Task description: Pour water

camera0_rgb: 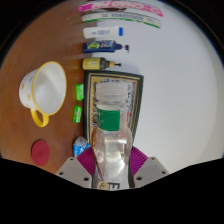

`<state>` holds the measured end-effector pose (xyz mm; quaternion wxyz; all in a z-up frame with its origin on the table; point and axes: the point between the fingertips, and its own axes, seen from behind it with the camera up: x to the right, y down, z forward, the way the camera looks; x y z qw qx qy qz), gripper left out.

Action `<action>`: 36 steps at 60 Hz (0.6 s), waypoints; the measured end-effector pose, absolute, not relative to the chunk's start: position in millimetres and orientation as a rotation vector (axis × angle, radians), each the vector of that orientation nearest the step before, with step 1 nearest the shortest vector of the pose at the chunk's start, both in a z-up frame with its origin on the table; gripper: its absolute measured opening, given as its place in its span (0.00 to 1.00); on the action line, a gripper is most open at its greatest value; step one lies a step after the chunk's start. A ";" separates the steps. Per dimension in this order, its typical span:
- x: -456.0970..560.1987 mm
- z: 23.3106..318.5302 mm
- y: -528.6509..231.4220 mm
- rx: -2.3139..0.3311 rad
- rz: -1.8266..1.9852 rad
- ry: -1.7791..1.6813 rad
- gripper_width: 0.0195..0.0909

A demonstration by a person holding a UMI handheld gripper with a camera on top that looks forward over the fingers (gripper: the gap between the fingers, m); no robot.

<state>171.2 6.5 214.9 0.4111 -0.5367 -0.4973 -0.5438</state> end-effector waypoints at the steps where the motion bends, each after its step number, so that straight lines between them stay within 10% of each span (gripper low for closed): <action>1: 170.9 211.1 8.0 -1.326 -1.399 -1.287 0.31; 17: 154.5 192.5 18.2 -1.067 -1.726 -1.614 0.30; 36: 157.3 208.1 9.2 -1.371 -1.403 -1.343 0.31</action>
